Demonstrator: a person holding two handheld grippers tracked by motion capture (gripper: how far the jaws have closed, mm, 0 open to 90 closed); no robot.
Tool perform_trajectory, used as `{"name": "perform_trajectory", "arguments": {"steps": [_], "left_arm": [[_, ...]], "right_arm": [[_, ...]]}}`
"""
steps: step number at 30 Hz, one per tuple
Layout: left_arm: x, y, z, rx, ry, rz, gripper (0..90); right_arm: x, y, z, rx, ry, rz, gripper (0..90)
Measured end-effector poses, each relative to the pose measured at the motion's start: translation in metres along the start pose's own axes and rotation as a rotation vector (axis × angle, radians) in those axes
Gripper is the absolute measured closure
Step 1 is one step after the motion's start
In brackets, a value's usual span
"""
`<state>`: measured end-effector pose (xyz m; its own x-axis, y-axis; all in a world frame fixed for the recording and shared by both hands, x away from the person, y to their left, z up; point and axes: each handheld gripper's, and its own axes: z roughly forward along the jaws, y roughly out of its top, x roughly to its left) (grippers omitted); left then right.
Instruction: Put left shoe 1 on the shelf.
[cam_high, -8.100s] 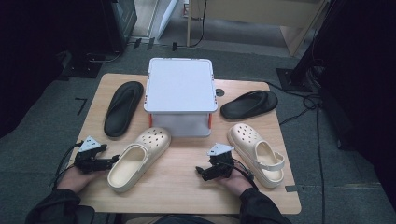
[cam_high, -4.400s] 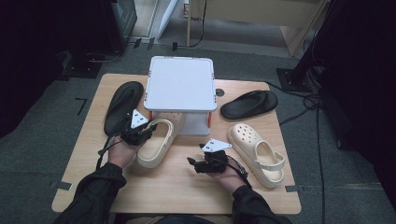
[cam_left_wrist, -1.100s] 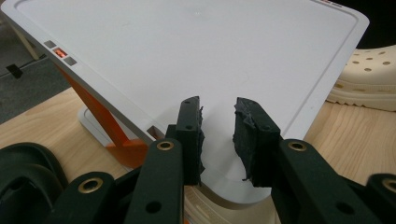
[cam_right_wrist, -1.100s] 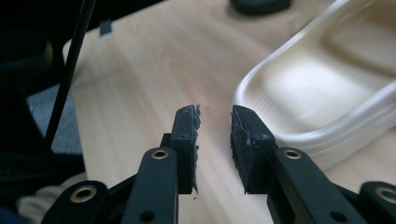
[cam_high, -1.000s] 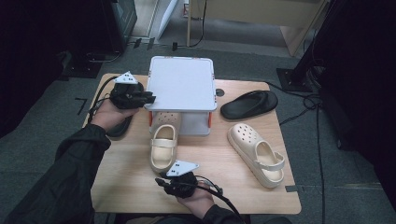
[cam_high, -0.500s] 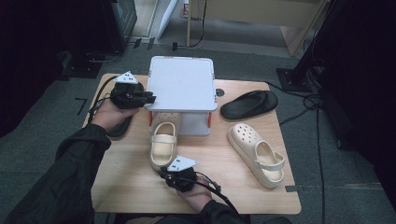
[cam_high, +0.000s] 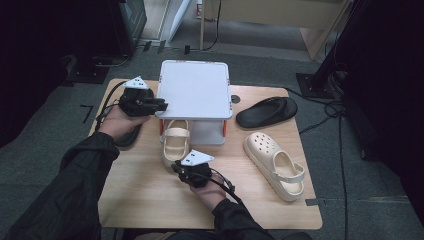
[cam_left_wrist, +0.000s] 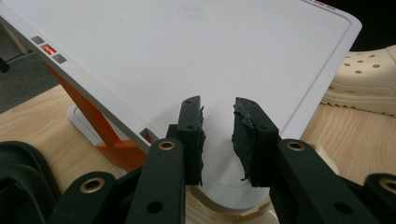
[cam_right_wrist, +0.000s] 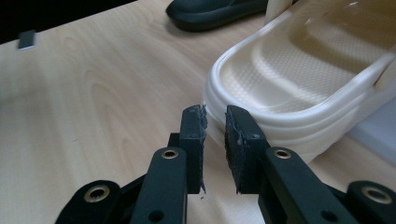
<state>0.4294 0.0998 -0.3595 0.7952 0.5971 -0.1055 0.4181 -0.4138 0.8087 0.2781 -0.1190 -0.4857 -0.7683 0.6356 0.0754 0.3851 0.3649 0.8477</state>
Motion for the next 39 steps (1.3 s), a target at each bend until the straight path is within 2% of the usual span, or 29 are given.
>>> {"name": "perform_trajectory", "arguments": {"steps": [1, 2, 5, 7, 10, 14, 15, 17, 19, 23, 26, 28, 30, 33, 35, 37, 38, 39], "left_arm": [[0.0, 0.0, 0.0, 0.0, 0.003, 0.0, 72.7], [0.0, 0.0, 0.0, -0.001, 0.001, -0.003, 72.7], [0.0, 0.0, 0.0, 0.0, 0.001, -0.002, 72.7], [0.0, 0.0, 0.0, -0.002, 0.0, -0.005, 72.7], [0.001, 0.0, 0.0, -0.003, -0.003, -0.007, 72.7], [0.001, -0.001, 0.0, -0.006, -0.008, -0.012, 72.7], [0.001, -0.001, 0.0, -0.006, -0.006, -0.011, 72.7], [0.001, -0.001, 0.0, -0.006, -0.007, -0.011, 72.8], [0.001, -0.001, 0.0, -0.006, -0.007, -0.011, 72.8], [0.001, -0.001, 0.0, -0.006, -0.009, -0.013, 72.9], [0.001, -0.001, 0.0, -0.007, -0.008, -0.012, 72.9], [0.001, -0.001, 0.0, -0.008, -0.01, -0.017, 72.9], [0.002, -0.001, 0.0, -0.012, -0.014, -0.021, 73.0], [0.003, -0.002, 0.0, -0.014, -0.016, -0.022, 73.1], [0.003, -0.002, 0.0, -0.014, -0.017, -0.023, 73.1], [0.003, -0.002, 0.0, -0.013, -0.018, -0.024, 73.2], [0.003, -0.002, 0.0, -0.013, -0.017, -0.025, 73.2], [0.003, -0.002, 0.0, -0.013, -0.017, -0.025, 73.2]], "right_arm": [[-0.002, 0.001, 0.002, -0.003, -0.002, -0.009, 78.7], [-0.005, 0.003, 0.003, -0.011, 0.011, -0.014, 77.8], [-0.009, 0.008, 0.009, -0.009, -0.025, -0.046, 76.7], [-0.013, 0.01, 0.011, -0.015, -0.015, -0.031, 79.3], [-0.016, 0.014, 0.013, -0.023, -0.062, -0.053, 77.4], [-0.027, 0.017, 0.017, -0.036, -0.1, -0.033, 77.3], [-0.029, 0.017, 0.017, -0.038, -0.107, -0.024, 74.6], [-0.034, 0.019, 0.017, -0.042, -0.09, 0.012, 74.6], [-0.031, 0.019, 0.016, -0.051, -0.077, 0.019, 77.1], [-0.014, 0.017, 0.014, -0.061, -0.032, -0.009, 81.7], [-0.002, 0.016, 0.023, -0.051, 0.017, -0.019, 82.5], [0.003, 0.015, 0.032, -0.03, 0.03, -0.024, 82.4], [0.005, 0.012, 0.042, -0.006, 0.022, -0.031, 82.4], [0.0, 0.01, 0.052, 0.009, 0.002, -0.004, 85.0], [-0.003, 0.01, 0.051, 0.009, 0.012, 0.006, 85.1], [-0.003, 0.01, 0.049, 0.016, 0.001, -0.011, 85.0], [-0.005, 0.009, 0.046, 0.023, -0.019, -0.044, 85.0], [-0.006, 0.009, 0.044, 0.024, -0.026, -0.038, 85.0]]}}
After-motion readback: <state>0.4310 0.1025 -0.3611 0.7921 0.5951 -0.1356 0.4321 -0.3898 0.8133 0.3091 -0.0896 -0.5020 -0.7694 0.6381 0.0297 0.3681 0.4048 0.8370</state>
